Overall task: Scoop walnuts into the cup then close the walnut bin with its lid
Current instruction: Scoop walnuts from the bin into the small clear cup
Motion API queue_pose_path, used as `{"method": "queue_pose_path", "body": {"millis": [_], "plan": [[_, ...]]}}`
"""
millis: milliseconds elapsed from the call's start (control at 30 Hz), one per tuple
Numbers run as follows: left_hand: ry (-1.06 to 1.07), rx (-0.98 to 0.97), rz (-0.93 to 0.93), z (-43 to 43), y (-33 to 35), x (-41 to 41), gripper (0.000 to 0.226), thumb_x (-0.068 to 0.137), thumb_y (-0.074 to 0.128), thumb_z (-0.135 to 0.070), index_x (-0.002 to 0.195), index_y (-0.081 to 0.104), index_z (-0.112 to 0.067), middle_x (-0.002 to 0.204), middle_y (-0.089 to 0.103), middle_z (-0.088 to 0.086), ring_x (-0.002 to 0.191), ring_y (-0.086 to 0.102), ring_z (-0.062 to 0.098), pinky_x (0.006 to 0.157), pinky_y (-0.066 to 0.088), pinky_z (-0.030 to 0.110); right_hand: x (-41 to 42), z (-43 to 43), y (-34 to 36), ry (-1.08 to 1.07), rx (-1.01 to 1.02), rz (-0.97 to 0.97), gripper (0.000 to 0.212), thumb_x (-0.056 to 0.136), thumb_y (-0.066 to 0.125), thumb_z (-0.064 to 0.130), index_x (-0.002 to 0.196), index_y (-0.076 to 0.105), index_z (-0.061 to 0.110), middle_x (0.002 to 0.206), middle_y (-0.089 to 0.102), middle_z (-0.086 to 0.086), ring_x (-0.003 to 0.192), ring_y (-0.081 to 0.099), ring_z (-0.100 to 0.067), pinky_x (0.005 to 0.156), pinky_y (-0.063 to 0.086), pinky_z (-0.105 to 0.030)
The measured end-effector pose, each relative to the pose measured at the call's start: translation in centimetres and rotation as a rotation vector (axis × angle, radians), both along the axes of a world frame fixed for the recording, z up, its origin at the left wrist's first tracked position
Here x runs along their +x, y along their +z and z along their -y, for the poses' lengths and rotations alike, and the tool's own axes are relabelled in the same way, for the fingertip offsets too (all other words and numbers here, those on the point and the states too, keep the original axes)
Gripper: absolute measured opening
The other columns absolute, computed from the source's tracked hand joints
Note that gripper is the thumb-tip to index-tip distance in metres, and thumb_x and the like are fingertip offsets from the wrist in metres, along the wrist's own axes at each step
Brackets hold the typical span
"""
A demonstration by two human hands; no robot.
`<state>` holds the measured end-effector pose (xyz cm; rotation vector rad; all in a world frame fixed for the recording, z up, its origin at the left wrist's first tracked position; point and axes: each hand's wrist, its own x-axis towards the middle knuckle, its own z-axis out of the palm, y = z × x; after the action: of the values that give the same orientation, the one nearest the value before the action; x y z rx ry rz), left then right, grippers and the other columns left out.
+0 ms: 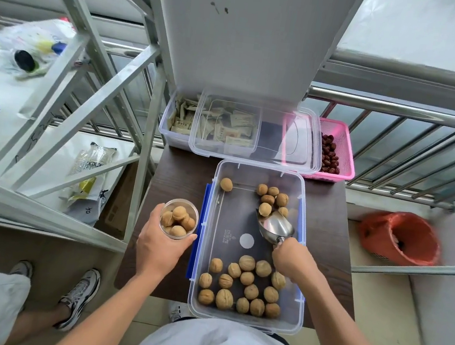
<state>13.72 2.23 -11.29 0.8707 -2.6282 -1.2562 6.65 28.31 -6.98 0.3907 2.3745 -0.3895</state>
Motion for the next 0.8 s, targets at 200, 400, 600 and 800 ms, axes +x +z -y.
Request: {"method": "queue_pose_path", "body": {"millis": [200,400,600,800], "plan": [[0.011,0.017,-0.002,0.1,-0.1,0.1,0.098,0.061,0.099,-0.037,0.144,0.050,-0.024,0.132,0.066,0.005,0.119,0.063,0.028,0.096,0.054,0.042,-0.6,0.7,-0.2,0.013,-0.015,-0.005,0.037,0.101,0.034,0.013,0.123,0.058,-0.004,0.123,0.062,-0.024,0.116,0.059,-0.039,0.086,0.046,-0.038],[0.008,0.020,-0.015,0.3,-0.1,0.2,0.094,0.062,0.099,-0.036,0.141,0.051,-0.026,0.128,0.067,0.002,0.116,0.064,0.027,0.095,0.056,0.043,-1.6,1.3,-1.0,-0.030,-0.045,-0.019,0.038,0.100,0.033,0.014,0.123,0.058,-0.004,0.125,0.061,-0.024,0.118,0.058,-0.039,0.087,0.046,-0.039],[0.028,0.018,-0.014,0.8,-0.1,0.2,0.092,0.059,0.100,-0.038,0.138,0.052,-0.028,0.125,0.069,0.001,0.114,0.065,0.025,0.095,0.055,0.043,-2.2,1.6,-1.1,-0.016,-0.052,0.012,0.034,0.098,0.041,0.011,0.120,0.062,-0.003,0.114,0.067,-0.019,0.102,0.066,-0.031,0.080,0.056,-0.034],[0.028,0.022,-0.012,1.3,-0.3,0.3,0.093,0.058,0.100,-0.040,0.138,0.052,-0.028,0.126,0.068,0.000,0.114,0.065,0.024,0.095,0.056,0.042,-3.3,2.4,-0.5,0.044,-0.053,0.003,0.033,0.097,0.040,0.007,0.117,0.064,-0.004,0.107,0.066,-0.017,0.105,0.066,-0.031,0.089,0.056,-0.036]]}}
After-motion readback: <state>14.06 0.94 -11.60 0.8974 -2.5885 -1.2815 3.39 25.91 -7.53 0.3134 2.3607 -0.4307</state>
